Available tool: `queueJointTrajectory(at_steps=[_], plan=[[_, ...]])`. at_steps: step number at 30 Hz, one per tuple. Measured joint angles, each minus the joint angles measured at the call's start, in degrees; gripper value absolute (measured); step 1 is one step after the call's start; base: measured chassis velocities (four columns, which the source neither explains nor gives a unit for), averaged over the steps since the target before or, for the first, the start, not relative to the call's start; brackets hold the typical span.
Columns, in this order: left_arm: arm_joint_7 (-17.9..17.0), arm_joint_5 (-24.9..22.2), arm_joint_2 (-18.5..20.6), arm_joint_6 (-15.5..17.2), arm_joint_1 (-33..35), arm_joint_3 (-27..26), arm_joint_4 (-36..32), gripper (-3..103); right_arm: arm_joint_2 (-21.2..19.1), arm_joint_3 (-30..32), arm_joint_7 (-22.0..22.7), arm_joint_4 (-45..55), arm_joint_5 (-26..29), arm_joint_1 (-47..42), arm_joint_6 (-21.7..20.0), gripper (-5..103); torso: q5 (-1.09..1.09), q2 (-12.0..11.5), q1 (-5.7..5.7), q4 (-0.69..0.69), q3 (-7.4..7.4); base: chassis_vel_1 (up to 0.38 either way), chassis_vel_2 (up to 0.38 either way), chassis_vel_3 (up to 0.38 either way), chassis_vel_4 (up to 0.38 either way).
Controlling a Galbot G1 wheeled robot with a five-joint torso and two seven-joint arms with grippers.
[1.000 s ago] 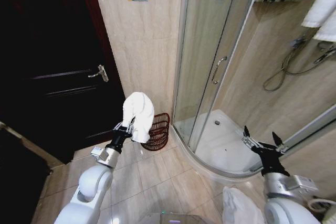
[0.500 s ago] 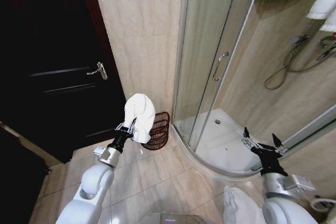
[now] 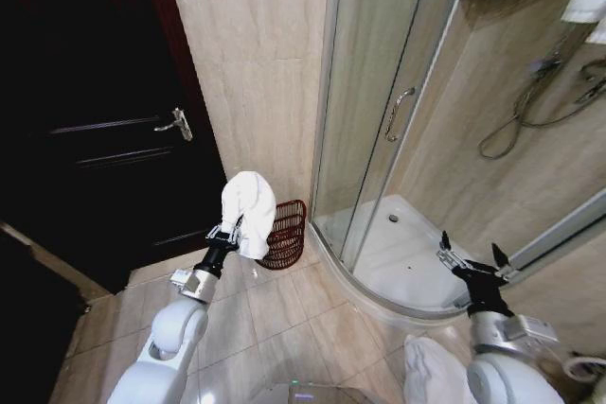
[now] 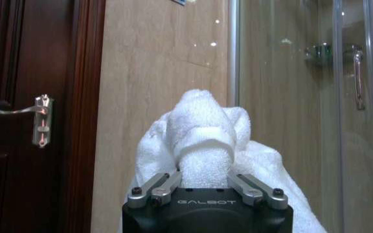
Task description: Discard the used towel into the hamper.
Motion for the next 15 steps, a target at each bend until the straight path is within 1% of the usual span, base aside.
queueJointTrajectory(at_steps=[4, 7, 11, 13, 15], plan=[[0.2, 0.7, -0.3, 0.1, 0.9, 0.1, -1.0, 16, 0.0, -0.2, 0.1, -0.1, -0.3, -0.4, 0.3, 100, 0.01, 0.1, 0.05, 0.00, 0.06, 0.049, 0.035, -0.037, -0.061], [0.3, 0.9, -0.4, 0.4, 1.1, 0.1, -1.6, 16, -0.2, 0.0, 0.1, 0.5, 0.1, -0.7, 0.3, 100, -0.01, 0.2, 0.08, 0.00, 0.10, 0.118, 0.095, -0.101, -0.106], [0.4, 1.2, -0.5, 0.7, 1.0, 0.2, -1.7, 16, -0.5, 0.2, 0.2, 0.6, 0.5, -0.7, 0.5, 100, 0.01, 0.3, 0.14, 0.01, 0.15, 0.188, 0.174, -0.154, -0.159], [0.4, 1.6, -0.6, 0.9, 1.0, 0.5, -1.8, 16, -0.4, 0.3, 0.2, 0.6, 0.6, -0.9, 0.8, 100, -0.03, 0.3, 0.14, -0.01, 0.17, 0.178, 0.186, -0.195, -0.180], [0.4, 1.9, -0.7, 1.0, 0.9, 0.7, -1.9, 16, -0.3, 0.2, 0.2, 0.6, 0.6, -1.1, 1.1, 100, -0.01, 0.4, 0.18, 0.01, 0.21, 0.205, 0.180, -0.190, -0.172]])
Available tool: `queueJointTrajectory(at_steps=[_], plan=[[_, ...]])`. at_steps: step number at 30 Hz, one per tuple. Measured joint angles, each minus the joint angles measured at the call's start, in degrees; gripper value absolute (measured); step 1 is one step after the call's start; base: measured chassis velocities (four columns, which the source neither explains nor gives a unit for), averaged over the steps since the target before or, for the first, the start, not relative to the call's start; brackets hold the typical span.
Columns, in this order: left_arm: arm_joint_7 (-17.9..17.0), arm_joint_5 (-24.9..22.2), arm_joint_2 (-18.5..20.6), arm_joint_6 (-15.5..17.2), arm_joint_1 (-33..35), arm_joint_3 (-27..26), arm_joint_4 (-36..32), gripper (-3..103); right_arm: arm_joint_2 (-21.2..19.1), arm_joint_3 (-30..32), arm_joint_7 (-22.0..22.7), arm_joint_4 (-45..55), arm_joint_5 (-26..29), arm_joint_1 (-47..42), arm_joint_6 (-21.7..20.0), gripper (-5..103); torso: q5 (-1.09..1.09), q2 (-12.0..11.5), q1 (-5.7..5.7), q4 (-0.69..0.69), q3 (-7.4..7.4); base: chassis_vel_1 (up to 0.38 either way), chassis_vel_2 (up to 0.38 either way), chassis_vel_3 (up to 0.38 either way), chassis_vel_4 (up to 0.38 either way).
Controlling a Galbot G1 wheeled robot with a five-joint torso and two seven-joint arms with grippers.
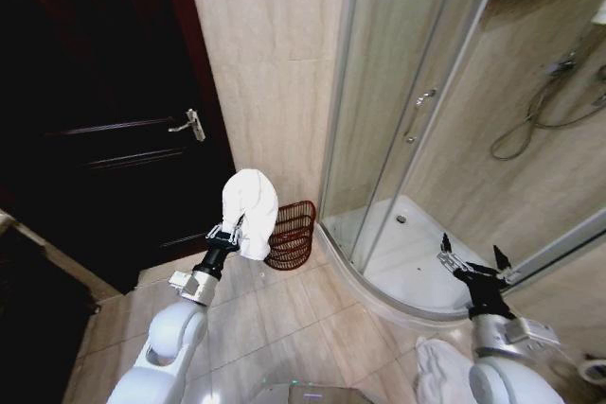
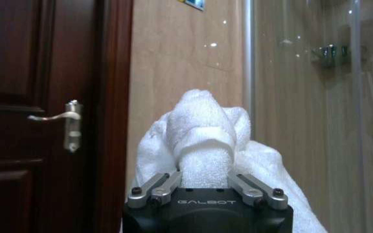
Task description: Discard the used towel into the hamper.
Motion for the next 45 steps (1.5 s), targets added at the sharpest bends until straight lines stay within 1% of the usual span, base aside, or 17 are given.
queueJointTrajectory(at_steps=[5, 7, 13, 26, 29, 32, 38, 41, 45], plan=[[0.0, 0.1, 0.0, 0.2, -0.1, 0.0, -0.2, 16, 0.0, -0.1, -0.2, -0.2, 0.5, 0.1, 0.6, 100, 0.00, 0.1, 0.01, 0.00, 0.02, 0.172, 0.157, -0.174, -0.169], [0.0, 0.0, -0.1, 0.1, -0.1, 0.0, 0.1, 16, 0.0, -0.2, -0.7, -1.2, 1.0, 0.5, 3.2, 100, -0.01, 0.1, 0.05, -0.01, 0.05, 0.104, 0.114, -0.098, -0.101], [0.0, 0.1, -0.3, 0.2, 0.6, 0.0, 0.1, 16, -0.1, -0.4, -0.7, -1.3, 1.9, 0.8, 3.7, 100, 0.00, -0.5, -0.21, 0.00, -0.24, 0.026, 0.025, -0.024, -0.026], [0.0, -0.6, -0.1, -0.4, 0.5, -0.7, 1.7, 16, 0.3, -0.8, -1.7, -1.0, 1.3, 1.4, 2.0, 100, 0.00, -4.5, -2.00, 0.00, -2.47, -0.008, -0.012, 0.007, 0.004], [0.0, -0.9, 0.1, -0.6, 0.4, -1.0, 2.0, 16, 0.4, -0.8, -1.9, -1.2, 1.1, 1.4, 2.0, 100, 0.00, -5.0, -2.26, 0.00, -2.76, 0.000, 0.000, 0.000, 0.000], [0.0, -1.8, 0.4, -0.6, 0.3, -1.5, 2.6, 16, 0.4, -1.0, -2.4, -1.8, 0.8, 1.5, 2.0, 100, 0.00, -6.3, -2.86, 0.00, -3.46, 0.000, 0.000, 0.000, 0.000], [0.0, -2.6, 0.3, -0.7, 0.6, -1.5, 3.2, 16, 0.3, -1.2, -3.4, -2.3, 0.7, 1.3, 2.2, 100, 0.00, -7.6, -3.44, 0.00, -4.16, 0.000, 0.000, 0.000, 0.000], [0.0, -3.1, 0.1, -1.0, 0.6, -1.5, 3.9, 16, 0.4, -1.5, -4.2, -2.6, 0.6, 1.1, 2.4, 100, 0.00, -9.0, -4.04, 0.00, -4.97, 0.000, 0.000, 0.000, 0.000], [0.1, -3.3, 0.0, -1.2, 0.7, -1.6, 4.2, 16, 0.5, -1.5, -4.5, -2.8, 0.5, 1.0, 2.7, 100, 0.00, -9.6, -4.29, 0.00, -5.30, 0.000, 0.000, 0.000, 0.000]])
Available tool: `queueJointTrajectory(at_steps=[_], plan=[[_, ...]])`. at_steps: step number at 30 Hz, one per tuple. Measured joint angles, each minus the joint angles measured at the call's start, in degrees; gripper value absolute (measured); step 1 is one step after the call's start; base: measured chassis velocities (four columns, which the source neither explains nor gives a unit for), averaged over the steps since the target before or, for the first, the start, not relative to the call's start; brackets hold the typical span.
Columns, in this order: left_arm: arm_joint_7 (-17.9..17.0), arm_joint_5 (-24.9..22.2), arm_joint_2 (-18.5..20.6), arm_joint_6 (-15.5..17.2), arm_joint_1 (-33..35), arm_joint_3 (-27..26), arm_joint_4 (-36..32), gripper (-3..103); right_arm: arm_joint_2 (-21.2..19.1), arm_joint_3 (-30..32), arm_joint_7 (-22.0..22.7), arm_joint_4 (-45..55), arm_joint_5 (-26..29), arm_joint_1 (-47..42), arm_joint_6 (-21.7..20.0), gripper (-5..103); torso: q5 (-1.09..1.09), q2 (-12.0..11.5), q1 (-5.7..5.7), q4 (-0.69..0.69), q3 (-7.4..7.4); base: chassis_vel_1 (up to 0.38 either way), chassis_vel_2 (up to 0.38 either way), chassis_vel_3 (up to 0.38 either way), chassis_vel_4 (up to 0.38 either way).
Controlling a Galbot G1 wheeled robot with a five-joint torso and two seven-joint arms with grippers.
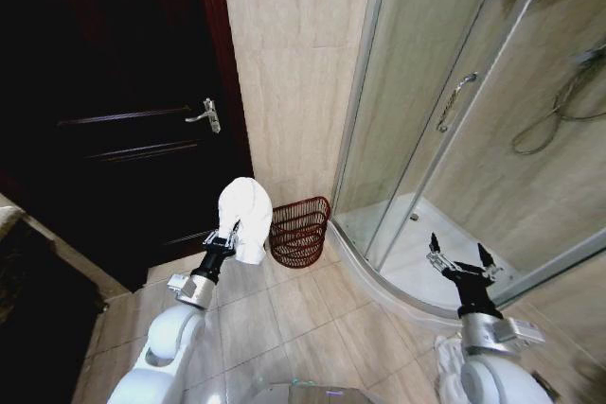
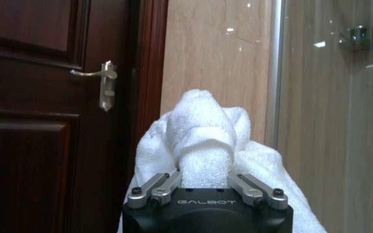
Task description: Discard the used towel into the hamper.
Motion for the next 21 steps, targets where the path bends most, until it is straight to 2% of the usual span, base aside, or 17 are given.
queueJointTrajectory(at_steps=[6, 11, 15, 21], plan=[[0.4, 0.4, -0.2, -1.4, 1.2, -0.2, 0.5, 16, 0.6, -0.1, -1.2, -0.5, -0.5, -0.3, 1.0, 100, 0.00, -1.9, -0.82, 0.00, -1.11, 0.000, 0.000, 0.000, 0.000], [0.3, 4.6, 0.1, -4.5, 1.3, -0.1, 3.1, 16, 0.7, -0.1, -3.4, -1.1, -0.5, -0.6, 1.6, 100, 0.00, -3.4, -1.49, 0.00, -1.93, 0.000, 0.000, 0.000, 0.000], [0.2, 6.8, 0.2, -5.3, 0.7, -0.2, 3.7, 16, 0.1, 0.3, -3.9, -2.1, -0.5, 0.4, 1.5, 100, 0.00, -4.5, -1.95, 0.00, -2.53, 0.000, 0.000, 0.000, 0.000], [0.2, 7.2, -0.8, -5.0, 1.2, -0.1, 3.6, 16, 0.4, 0.1, -4.2, -3.2, -0.2, 1.3, 1.5, 100, 0.00, -5.7, -2.53, 0.01, -3.22, 0.000, 0.000, 0.000, 0.000]])
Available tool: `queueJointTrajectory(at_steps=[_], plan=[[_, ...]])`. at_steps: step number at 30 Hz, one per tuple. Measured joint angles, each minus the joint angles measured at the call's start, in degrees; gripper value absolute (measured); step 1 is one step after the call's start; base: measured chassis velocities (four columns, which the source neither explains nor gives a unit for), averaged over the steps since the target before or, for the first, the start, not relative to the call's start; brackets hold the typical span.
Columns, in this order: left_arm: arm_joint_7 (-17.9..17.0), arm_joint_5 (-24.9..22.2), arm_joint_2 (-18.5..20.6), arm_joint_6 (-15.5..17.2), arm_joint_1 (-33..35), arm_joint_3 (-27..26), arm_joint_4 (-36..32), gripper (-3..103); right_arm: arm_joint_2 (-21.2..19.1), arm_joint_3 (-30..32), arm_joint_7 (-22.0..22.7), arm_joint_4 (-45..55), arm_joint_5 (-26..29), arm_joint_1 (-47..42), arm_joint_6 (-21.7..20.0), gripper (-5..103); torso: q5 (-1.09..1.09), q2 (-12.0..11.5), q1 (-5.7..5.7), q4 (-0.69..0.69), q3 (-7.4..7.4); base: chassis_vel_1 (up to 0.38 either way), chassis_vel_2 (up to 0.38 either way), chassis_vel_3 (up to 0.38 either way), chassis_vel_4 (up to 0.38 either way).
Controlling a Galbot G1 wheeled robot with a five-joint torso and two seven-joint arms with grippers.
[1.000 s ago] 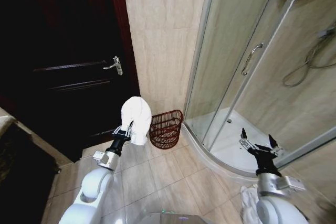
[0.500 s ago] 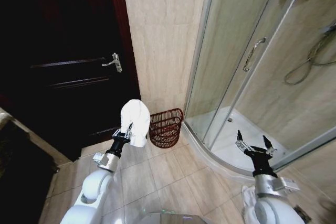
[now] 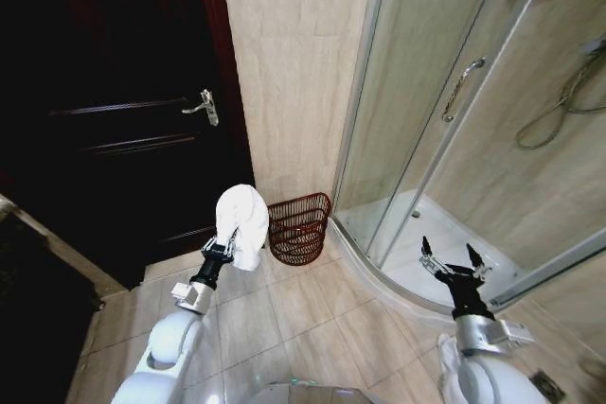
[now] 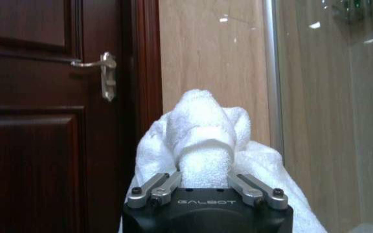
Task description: Discard the used towel into the hamper.
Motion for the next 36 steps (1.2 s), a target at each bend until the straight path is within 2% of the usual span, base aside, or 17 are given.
queueJointTrajectory(at_steps=[6, 15, 18, 36], plan=[[0.0, 1.6, -0.3, -0.6, 0.2, -0.2, 0.7, 16, 0.5, -0.7, -0.3, -2.4, -0.6, -0.2, 3.3, 100, 0.00, -1.8, -0.75, 0.00, -1.03, 0.000, 0.000, 0.000, 0.000], [0.1, 0.7, 0.2, -0.6, 0.4, -0.2, 0.9, 16, 0.5, -0.8, -0.3, -2.5, -0.6, -0.4, 3.5, 100, 0.00, -3.5, -1.46, -0.01, -2.03, 0.000, 0.000, 0.000, 0.000], [0.1, -0.3, 0.0, -0.6, 0.3, -0.1, 1.0, 16, 0.5, -0.7, -0.1, -2.6, -0.6, -0.1, 3.3, 100, 0.00, -4.9, -2.06, 0.00, -2.80, 0.000, 0.000, 0.000, 0.000], [0.3, -1.4, 0.1, -1.1, 0.1, 0.1, 1.2, 16, 1.0, -1.0, 0.0, -1.6, -0.4, -0.5, 2.9, 100, 0.00, -9.3, -3.85, -0.01, -5.41, 0.000, 0.000, 0.000, 0.000]])
